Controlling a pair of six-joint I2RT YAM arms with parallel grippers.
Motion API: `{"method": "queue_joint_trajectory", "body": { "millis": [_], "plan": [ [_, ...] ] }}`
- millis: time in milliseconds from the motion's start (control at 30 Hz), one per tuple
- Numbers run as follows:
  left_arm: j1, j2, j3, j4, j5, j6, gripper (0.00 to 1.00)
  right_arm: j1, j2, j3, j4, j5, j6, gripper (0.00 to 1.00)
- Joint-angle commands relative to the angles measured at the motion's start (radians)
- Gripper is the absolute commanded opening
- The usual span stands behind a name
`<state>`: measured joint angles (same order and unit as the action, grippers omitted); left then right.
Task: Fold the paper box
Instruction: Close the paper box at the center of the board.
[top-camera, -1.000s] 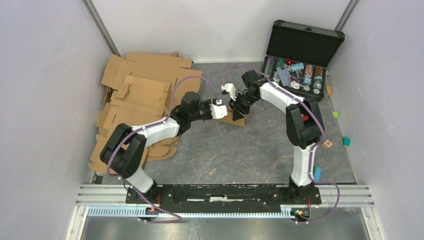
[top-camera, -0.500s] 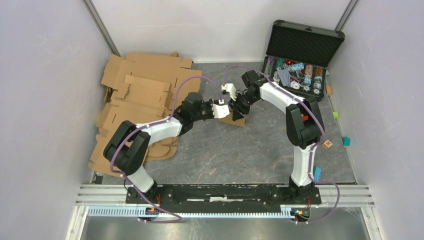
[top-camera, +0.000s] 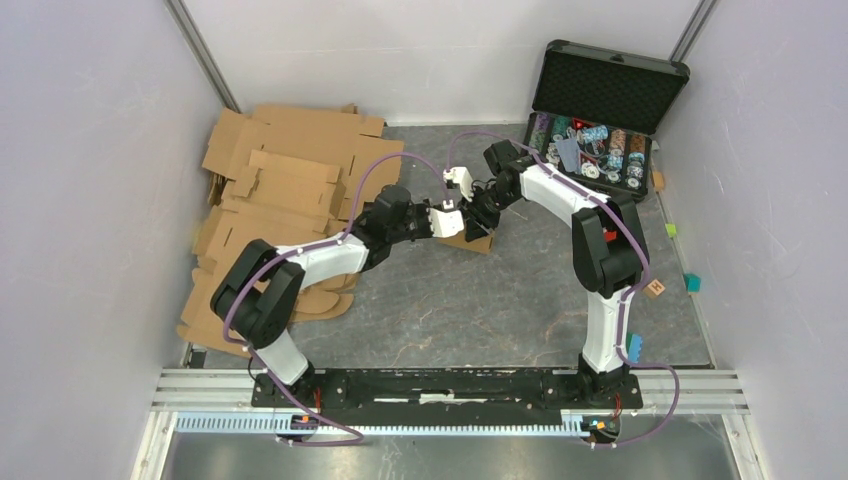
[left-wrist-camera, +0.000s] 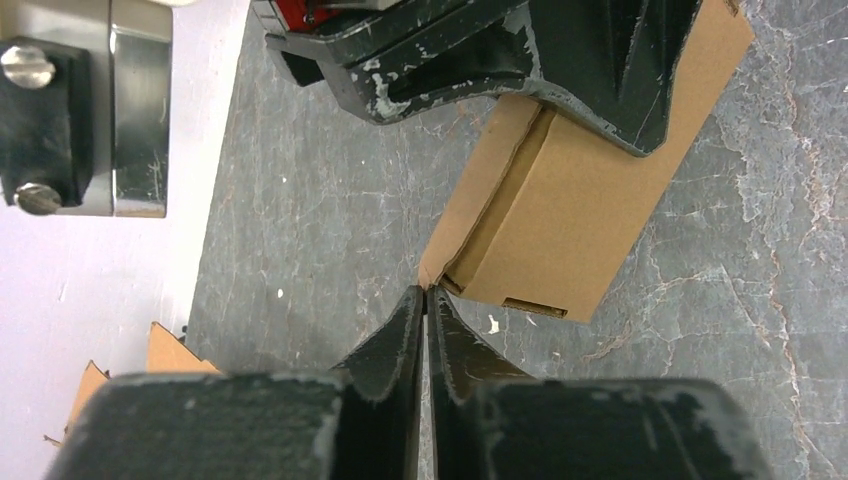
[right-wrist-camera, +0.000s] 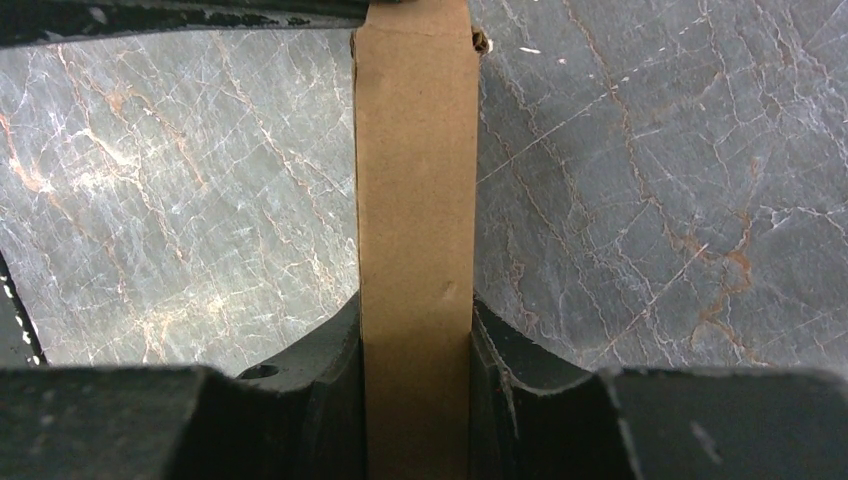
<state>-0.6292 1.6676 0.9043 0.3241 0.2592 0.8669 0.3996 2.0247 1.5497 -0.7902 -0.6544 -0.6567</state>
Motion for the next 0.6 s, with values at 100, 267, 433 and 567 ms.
{"method": "queue_joint_trajectory", "body": {
  "millis": [100,267,433,567],
  "plan": [
    [-0.014,0.011,0.074,-0.023,-0.021,-0.010,0.02,0.006,-0.025,0.011,-0.007,-0.013,-0.012,0.01],
    [-0.035,0.016,0.084,-0.023,-0.034,-0.069,0.02,0.006,-0.014,0.013,0.003,0.018,0.003,0.01],
    [-0.051,0.025,0.107,-0.017,-0.072,-0.225,0.02,0.007,0.006,0.024,0.009,0.056,0.015,0.01],
    [-0.060,0.033,0.125,-0.008,-0.079,-0.340,0.02,0.006,0.011,0.024,0.019,0.086,0.021,0.00]
  ]
}}
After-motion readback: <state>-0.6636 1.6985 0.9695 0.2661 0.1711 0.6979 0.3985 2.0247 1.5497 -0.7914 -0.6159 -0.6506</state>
